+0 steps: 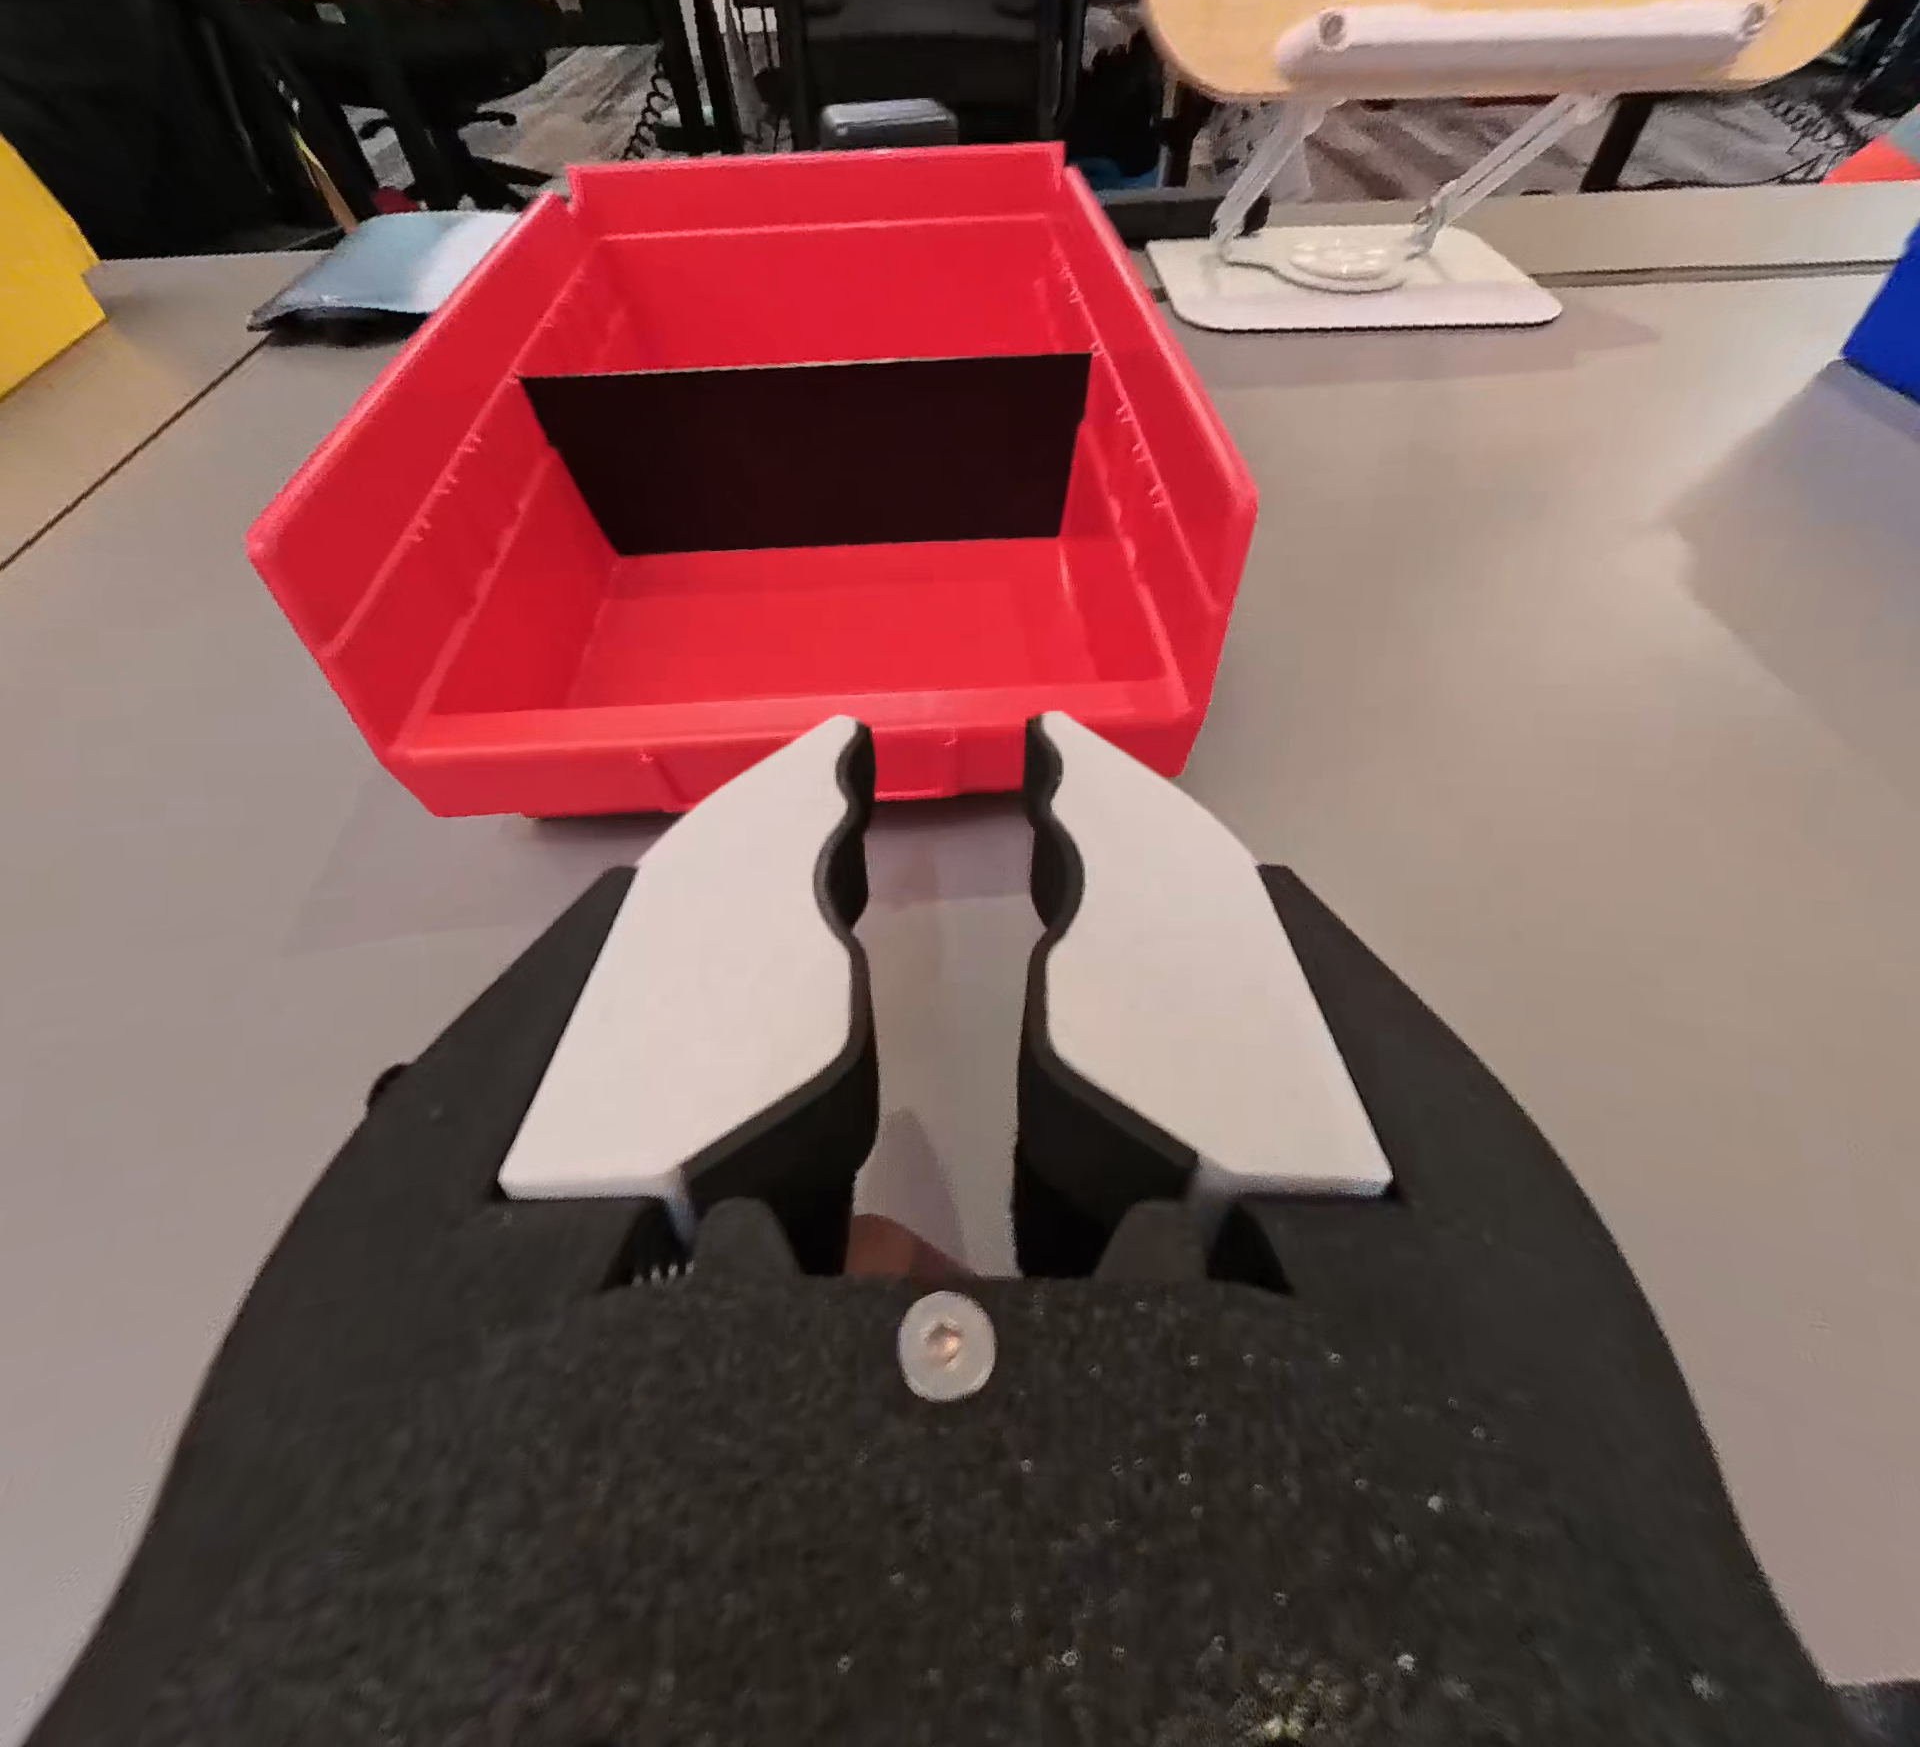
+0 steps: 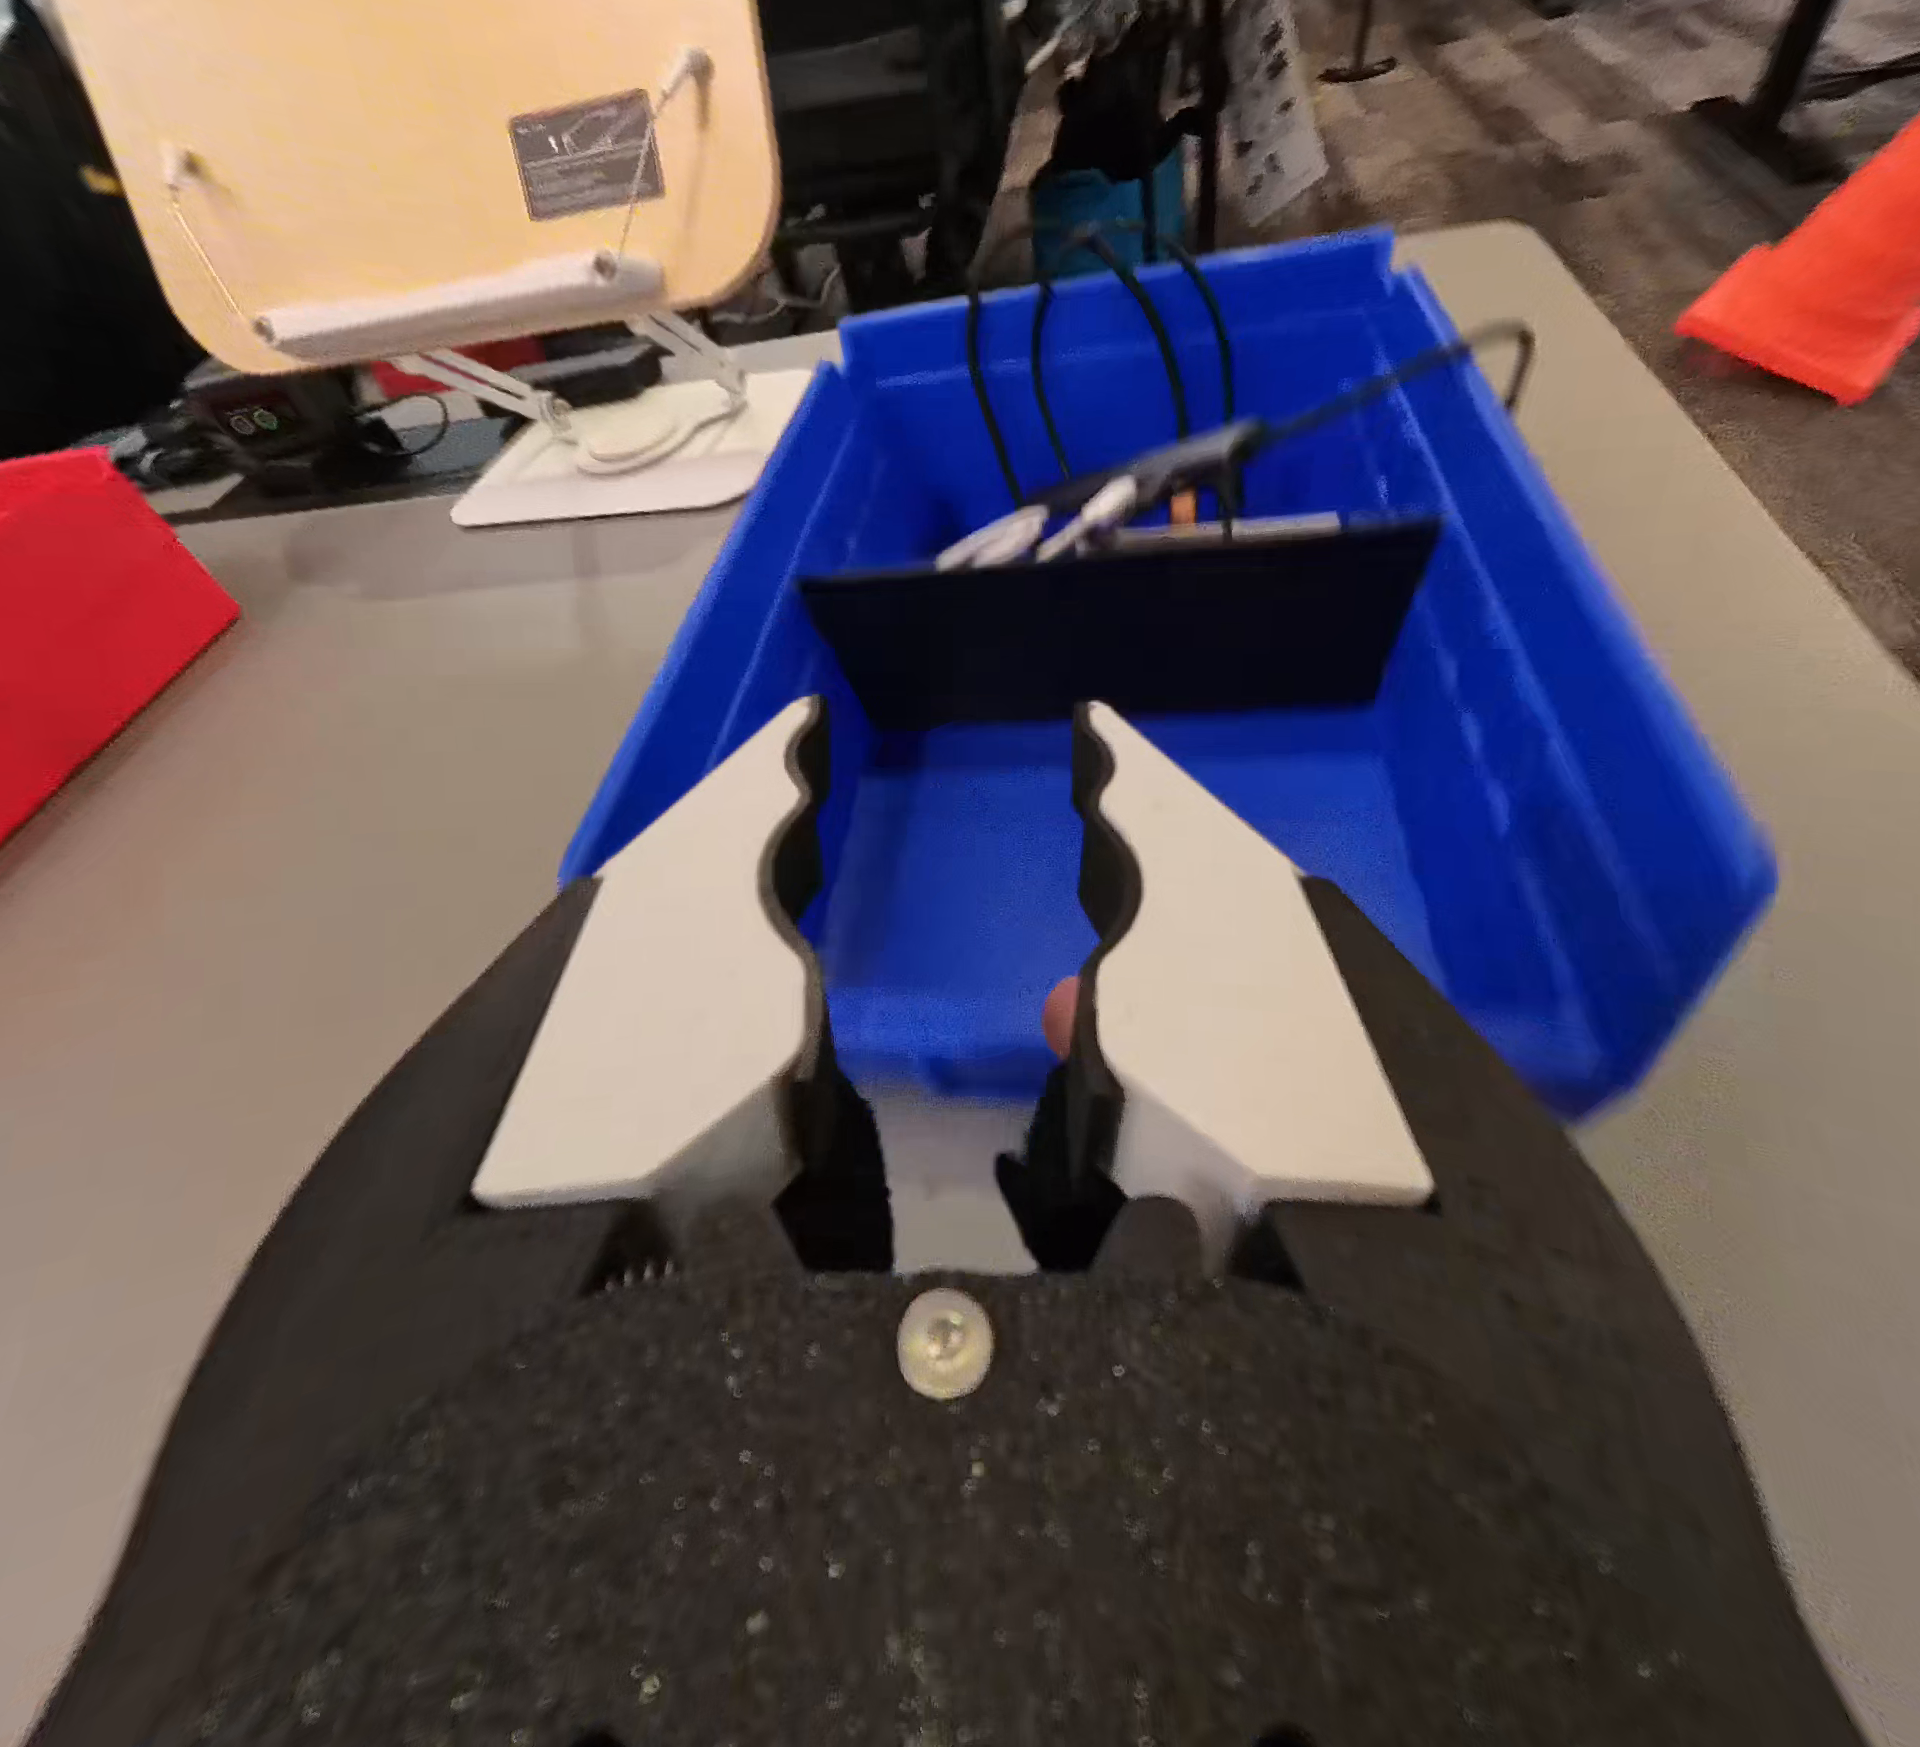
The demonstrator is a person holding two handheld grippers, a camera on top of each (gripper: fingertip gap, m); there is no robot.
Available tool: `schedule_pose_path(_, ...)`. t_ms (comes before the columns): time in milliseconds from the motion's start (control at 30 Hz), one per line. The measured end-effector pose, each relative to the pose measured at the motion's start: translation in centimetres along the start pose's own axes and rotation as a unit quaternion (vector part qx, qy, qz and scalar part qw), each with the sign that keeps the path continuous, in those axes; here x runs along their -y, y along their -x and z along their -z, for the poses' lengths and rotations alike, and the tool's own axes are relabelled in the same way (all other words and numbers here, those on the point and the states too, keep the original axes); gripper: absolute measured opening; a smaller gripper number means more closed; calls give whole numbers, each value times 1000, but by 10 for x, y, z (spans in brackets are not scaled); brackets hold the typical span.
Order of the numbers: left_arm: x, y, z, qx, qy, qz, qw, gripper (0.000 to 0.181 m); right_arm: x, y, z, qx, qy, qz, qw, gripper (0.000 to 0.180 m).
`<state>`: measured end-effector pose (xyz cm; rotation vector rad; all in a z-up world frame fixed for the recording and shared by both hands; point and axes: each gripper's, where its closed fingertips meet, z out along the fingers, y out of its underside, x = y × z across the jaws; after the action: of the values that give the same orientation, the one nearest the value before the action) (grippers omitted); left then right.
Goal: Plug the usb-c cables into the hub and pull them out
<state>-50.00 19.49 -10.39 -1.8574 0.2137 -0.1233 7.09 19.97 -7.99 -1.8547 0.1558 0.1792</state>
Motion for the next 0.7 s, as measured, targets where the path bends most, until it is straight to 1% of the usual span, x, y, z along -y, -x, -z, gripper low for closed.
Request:
schedule_pose_path(67, -5, 6, -2, 3, 12, -1, 1000, 27, -28, 11, 19, -1, 1, -12, 1000, 46)
schedule_pose_path(100, -5, 8, -2, 1, 12, -5, 1000, 24, -30, 17, 25, 3, 3, -5, 1000, 50)
schedule_pose_path(200, -1, 17, -4, 8, 5, -3, 1000, 21, -33, 17, 36, -13, 6, 37, 999, 51)
schedule_pose_path(267, -1, 22, -12, 8, 18, -9, 1000, 26, -39, 16, 36, -9, 17, 33, 999, 52)
schedule_pose_path(367, -11, 27, -19, 5, 44, 6, 999, 26, -37, 7, 36, -20, 16, 40, 999, 51)
schedule_pose_path(467, -14, 29, -19, 9, 54, 16, 998, 25, -35, -11, 37, -52, 11, 56, 997, 48)
schedule_pose_path(500, -17, 30, -19, 16, 61, 11, 998, 25, -33, -17, 39, -63, 6, 54, 997, 48)
schedule_pose_path(600, -24, 33, -17, 36, 80, 5, 996, 24, -36, -28, 44, -62, 10, 20, 998, 47)
schedule_pose_path(700, -27, 32, -17, 33, 86, 9, 996, 24, -41, -32, 49, -61, 14, 1, 998, 45)
